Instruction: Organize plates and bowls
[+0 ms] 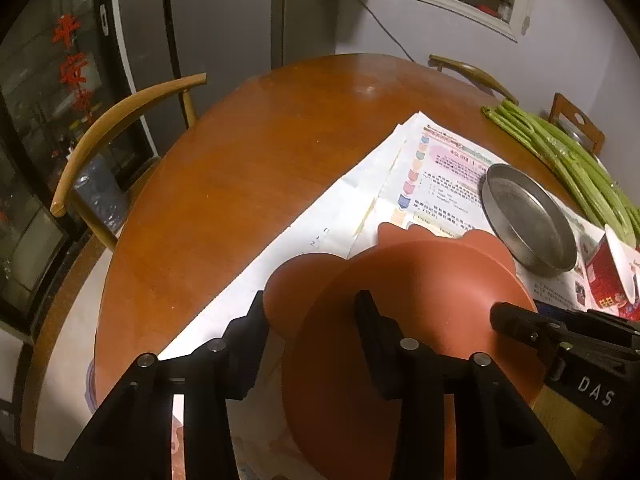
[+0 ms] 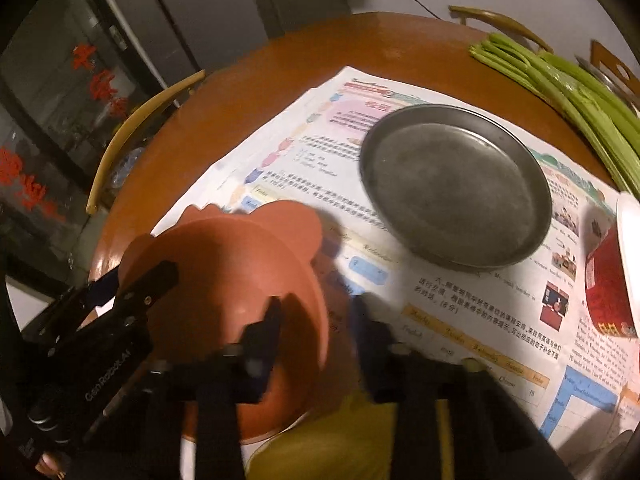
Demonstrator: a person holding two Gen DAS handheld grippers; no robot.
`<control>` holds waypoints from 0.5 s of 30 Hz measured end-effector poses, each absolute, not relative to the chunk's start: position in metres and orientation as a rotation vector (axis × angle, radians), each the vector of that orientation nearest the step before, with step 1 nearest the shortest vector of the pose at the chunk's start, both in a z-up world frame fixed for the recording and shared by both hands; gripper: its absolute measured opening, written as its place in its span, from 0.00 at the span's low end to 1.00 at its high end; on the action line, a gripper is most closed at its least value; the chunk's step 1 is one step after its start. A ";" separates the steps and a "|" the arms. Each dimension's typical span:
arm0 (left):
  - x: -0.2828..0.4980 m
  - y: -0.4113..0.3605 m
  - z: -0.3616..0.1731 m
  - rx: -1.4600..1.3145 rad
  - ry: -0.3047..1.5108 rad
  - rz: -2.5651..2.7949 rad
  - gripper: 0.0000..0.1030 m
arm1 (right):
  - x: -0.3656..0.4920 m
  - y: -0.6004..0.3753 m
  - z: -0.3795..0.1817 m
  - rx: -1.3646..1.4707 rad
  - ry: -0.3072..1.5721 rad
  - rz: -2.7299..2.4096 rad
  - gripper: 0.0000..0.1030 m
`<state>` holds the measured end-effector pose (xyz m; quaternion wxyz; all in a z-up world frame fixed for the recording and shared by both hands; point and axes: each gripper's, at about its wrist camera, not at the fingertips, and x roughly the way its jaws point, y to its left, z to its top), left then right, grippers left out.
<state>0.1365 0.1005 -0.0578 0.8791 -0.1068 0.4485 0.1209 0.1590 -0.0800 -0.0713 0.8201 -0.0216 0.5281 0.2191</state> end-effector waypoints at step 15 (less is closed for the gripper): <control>0.135 0.095 -0.049 -0.190 0.914 0.244 0.19 | 0.163 -0.085 -0.069 0.007 1.171 0.446 0.13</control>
